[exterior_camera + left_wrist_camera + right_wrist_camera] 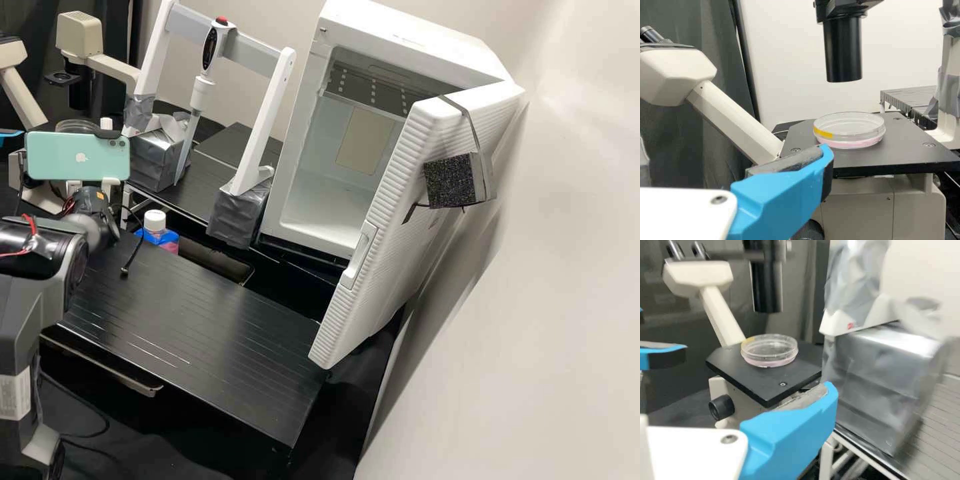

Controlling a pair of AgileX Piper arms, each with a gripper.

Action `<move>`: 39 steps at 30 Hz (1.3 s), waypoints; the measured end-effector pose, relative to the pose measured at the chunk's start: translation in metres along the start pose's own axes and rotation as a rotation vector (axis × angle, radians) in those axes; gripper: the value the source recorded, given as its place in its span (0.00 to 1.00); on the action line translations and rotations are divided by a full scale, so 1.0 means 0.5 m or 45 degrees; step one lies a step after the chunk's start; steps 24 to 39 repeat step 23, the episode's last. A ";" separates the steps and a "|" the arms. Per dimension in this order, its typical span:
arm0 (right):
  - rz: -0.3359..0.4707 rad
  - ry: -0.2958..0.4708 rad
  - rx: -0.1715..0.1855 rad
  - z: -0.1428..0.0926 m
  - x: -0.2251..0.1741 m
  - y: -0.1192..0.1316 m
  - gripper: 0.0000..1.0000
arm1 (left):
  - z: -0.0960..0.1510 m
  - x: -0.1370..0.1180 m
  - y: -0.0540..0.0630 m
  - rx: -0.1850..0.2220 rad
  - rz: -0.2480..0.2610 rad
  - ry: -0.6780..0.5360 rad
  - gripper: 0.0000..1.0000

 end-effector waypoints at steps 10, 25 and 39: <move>0.329 0.092 -0.200 -0.022 -0.185 -0.056 1.00 | 0.000 0.000 0.000 0.000 0.000 0.000 1.00; 0.619 -0.099 -0.132 0.025 -0.332 -0.066 1.00 | 0.000 0.000 0.000 0.000 0.000 0.000 1.00; 0.619 -0.099 -0.132 0.025 -0.332 -0.066 1.00 | 0.000 0.000 0.000 0.000 0.000 0.000 1.00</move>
